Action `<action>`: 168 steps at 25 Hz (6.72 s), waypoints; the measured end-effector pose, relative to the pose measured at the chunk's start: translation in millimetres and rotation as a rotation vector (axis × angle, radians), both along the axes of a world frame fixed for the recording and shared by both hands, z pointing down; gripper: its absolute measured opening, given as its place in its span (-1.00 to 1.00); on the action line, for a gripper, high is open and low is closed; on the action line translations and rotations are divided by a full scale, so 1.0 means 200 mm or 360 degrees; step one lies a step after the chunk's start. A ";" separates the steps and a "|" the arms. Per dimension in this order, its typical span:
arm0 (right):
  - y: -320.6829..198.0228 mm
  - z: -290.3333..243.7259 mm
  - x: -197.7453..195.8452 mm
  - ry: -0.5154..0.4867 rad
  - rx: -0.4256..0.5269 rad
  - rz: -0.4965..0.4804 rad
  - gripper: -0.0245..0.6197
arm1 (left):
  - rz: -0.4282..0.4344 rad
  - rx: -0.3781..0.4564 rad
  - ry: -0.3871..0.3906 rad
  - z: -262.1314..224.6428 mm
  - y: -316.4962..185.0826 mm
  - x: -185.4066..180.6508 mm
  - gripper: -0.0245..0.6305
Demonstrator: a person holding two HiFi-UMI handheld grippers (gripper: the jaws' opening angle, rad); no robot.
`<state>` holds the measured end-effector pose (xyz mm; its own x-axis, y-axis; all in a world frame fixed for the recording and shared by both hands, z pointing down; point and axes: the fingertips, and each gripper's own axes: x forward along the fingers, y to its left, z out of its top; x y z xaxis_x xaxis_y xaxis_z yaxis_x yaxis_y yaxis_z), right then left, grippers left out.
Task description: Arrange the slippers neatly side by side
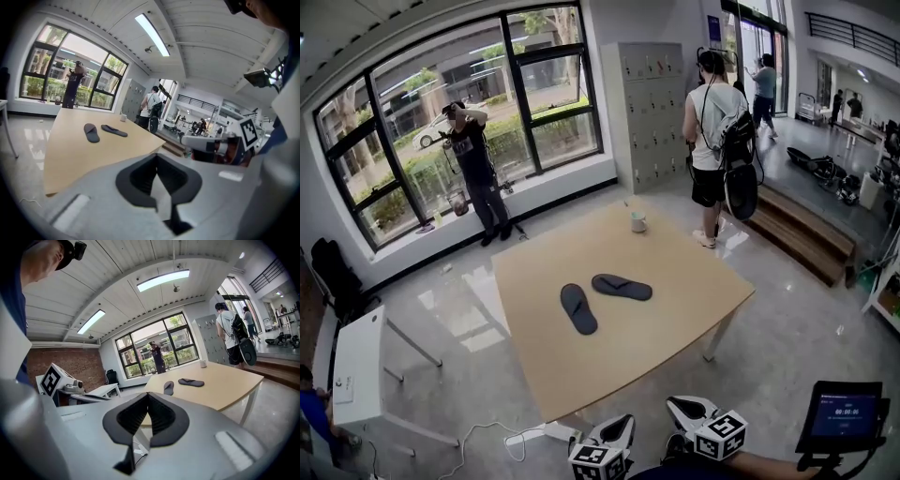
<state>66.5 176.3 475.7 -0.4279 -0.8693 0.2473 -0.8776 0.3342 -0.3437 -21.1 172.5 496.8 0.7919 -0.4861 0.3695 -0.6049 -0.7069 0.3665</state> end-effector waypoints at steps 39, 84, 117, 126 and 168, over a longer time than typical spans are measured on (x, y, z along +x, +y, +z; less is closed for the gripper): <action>-0.97 0.11 0.38 0.0006 -0.0029 -0.0146 -0.89 | -0.0179 -0.0011 -0.0011 -0.02 -0.95 0.44 -0.91; -2.06 0.59 0.55 0.0261 -0.0451 -0.0321 -0.68 | -0.0102 0.0034 -0.0279 0.36 -1.97 0.08 -0.35; -2.38 1.25 0.34 0.1511 -0.0183 -0.2074 0.03 | 0.0716 0.0005 -0.1152 1.19 -2.19 -0.01 0.16; -2.35 1.31 0.34 0.1406 -0.0314 -0.1986 0.00 | 0.0664 -0.0055 -0.1106 1.24 -2.20 -0.01 0.16; -1.89 1.31 0.26 0.1147 -0.0679 -0.1124 -0.02 | 0.0598 -0.0085 -0.1075 1.24 -1.56 0.30 0.15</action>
